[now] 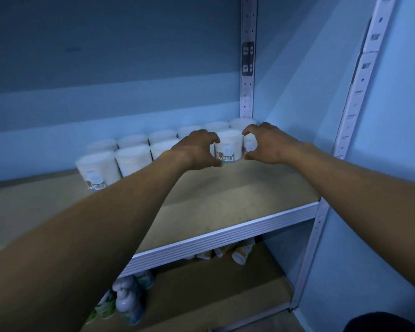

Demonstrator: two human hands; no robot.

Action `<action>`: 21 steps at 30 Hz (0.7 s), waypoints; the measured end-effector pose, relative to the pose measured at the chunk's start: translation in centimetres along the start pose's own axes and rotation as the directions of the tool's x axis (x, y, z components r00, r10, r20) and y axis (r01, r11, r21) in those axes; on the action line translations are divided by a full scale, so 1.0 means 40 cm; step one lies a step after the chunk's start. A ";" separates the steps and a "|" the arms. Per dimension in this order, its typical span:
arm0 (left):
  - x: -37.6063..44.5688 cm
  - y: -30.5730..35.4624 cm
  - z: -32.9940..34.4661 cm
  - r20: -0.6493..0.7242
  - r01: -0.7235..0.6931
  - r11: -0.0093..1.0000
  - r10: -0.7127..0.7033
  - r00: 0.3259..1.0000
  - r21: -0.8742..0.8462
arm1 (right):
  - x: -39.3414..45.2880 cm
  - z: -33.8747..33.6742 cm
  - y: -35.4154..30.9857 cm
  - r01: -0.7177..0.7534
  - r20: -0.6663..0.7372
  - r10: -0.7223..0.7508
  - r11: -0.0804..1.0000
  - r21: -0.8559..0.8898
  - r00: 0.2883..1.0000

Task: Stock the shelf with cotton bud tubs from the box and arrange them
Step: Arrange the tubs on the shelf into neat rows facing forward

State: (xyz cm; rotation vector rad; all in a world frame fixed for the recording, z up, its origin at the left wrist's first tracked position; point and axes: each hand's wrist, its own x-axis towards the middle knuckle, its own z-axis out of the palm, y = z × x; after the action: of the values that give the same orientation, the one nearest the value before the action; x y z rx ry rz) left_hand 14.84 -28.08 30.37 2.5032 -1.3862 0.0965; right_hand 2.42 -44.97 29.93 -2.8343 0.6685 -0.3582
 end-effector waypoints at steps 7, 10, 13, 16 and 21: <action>0.097 0.032 0.043 -0.026 -0.066 0.998 0.066 0.997 -0.014 | 0.069 0.004 0.059 -0.034 0.007 0.034 0.998 -0.047 0.999; 0.135 0.039 0.055 -0.033 -0.087 0.996 0.086 0.996 -0.013 | 0.098 0.007 0.075 -0.048 0.011 0.049 0.996 -0.075 0.999; 0.174 0.040 0.068 -0.023 -0.098 0.995 0.098 0.995 0.010 | 0.124 0.011 0.088 -0.038 0.036 0.042 0.993 -0.109 0.998; 0.209 0.036 0.080 -0.012 -0.096 0.995 0.097 0.995 0.034 | 0.149 0.015 0.101 -0.018 0.055 0.026 0.990 -0.141 0.998; 0.261 0.029 0.084 0.011 -0.110 0.992 0.109 0.994 0.069 | 0.193 0.015 0.104 0.025 0.073 -0.012 0.982 -0.187 0.997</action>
State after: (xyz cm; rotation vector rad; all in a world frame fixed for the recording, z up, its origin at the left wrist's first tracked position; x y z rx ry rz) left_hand 19.25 -38.15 29.37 2.4840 -1.5483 0.1612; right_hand 7.59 -52.08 29.73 -3.0170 0.6959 -0.2055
